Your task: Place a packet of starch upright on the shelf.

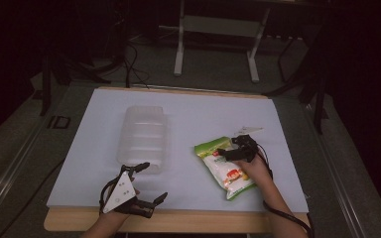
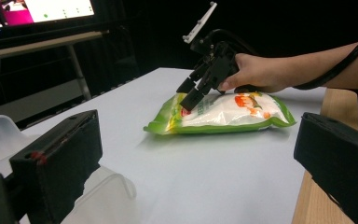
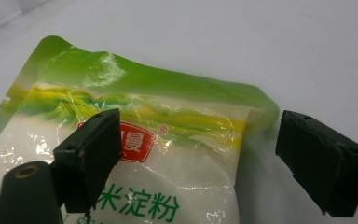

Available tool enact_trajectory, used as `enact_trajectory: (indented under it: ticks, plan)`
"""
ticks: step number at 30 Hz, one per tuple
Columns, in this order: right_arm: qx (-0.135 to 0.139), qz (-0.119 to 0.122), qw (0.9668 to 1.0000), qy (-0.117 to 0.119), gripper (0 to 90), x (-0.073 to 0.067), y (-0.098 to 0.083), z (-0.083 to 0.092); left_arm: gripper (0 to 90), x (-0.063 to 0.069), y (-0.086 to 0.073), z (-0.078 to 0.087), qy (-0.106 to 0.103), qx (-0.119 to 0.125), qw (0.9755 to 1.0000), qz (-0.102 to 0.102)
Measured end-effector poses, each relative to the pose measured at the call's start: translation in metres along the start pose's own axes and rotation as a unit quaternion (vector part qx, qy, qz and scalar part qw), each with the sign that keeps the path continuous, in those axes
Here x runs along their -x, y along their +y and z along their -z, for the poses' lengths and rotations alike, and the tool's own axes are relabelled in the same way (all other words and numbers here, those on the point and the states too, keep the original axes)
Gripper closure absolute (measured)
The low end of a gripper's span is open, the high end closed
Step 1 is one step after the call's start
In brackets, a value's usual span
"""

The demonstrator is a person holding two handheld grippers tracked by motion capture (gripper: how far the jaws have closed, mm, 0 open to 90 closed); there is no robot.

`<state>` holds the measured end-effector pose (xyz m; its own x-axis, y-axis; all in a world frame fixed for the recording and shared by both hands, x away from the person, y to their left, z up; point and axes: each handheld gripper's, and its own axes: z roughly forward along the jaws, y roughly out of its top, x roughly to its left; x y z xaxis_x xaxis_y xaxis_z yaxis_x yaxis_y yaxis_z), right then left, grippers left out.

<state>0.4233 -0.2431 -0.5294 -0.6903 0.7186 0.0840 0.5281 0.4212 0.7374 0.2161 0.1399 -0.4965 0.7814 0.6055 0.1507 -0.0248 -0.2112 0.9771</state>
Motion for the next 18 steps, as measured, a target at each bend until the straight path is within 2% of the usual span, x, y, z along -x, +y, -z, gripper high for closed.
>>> enact_trajectory:
  ticks: [7, 8, 11, 12, 14, 15, 16, 17, 18]
  plan:
    - [-0.009, -0.009, 0.9998, 0.016, 18.1, 0.0016, -0.0005, -0.0019, 1.2, 0.001, 0.0003, 0.0001, 0.0, -0.001, 1.0, -0.002]
    - [-0.018, -0.017, 0.9992, 0.032, 22.7, 0.0035, -0.0008, -0.0032, 1.2, 0.001, 0.0003, 0.0, 0.0, 0.0, 1.0, -0.002]
    - [-0.024, -0.022, 0.9986, 0.041, 24.7, 0.0035, -0.0006, -0.0046, 1.2, 0.0014, 0.0005, 0.0, 0.0, 0.0, 1.0, -0.002]
    - [-0.025, -0.019, 0.9985, 0.044, 30.0, 0.0022, -0.0002, -0.0044, 1.2, 0.0015, 0.0005, -0.0001, 0.0, 0.0, 1.0, -0.002]
    - [-0.026, -0.02, 0.9984, 0.047, 32.6, 0.0016, -0.0001, -0.004, 1.2, 0.0016, 0.0004, -0.0002, 0.001, -0.001, 1.0, -0.002]
    - [-0.025, -0.017, 0.9981, 0.055, 41.4, 0.0011, -0.0003, -0.0033, 1.2, 0.0016, 0.0003, -0.0002, 0.0, -0.001, 1.0, -0.002]
    - [-0.025, -0.014, 0.9979, 0.057, 46.5, 0.0003, -0.0005, -0.0025, 1.2, 0.0014, 0.0004, -0.0003, 0.0, 0.0, 1.0, -0.002]
    - [-0.025, -0.014, 0.9979, 0.057, 46.5, 0.0003, -0.0005, -0.0025, 1.2, 0.0014, 0.0004, -0.0003, 0.0, 0.0, 1.0, -0.002]
    - [-0.025, -0.011, 0.9983, 0.051, 52.4, -0.0002, -0.0005, -0.0016, 1.2, 0.0012, 0.0003, -0.0004, 0.0, -0.001, 1.0, -0.002]
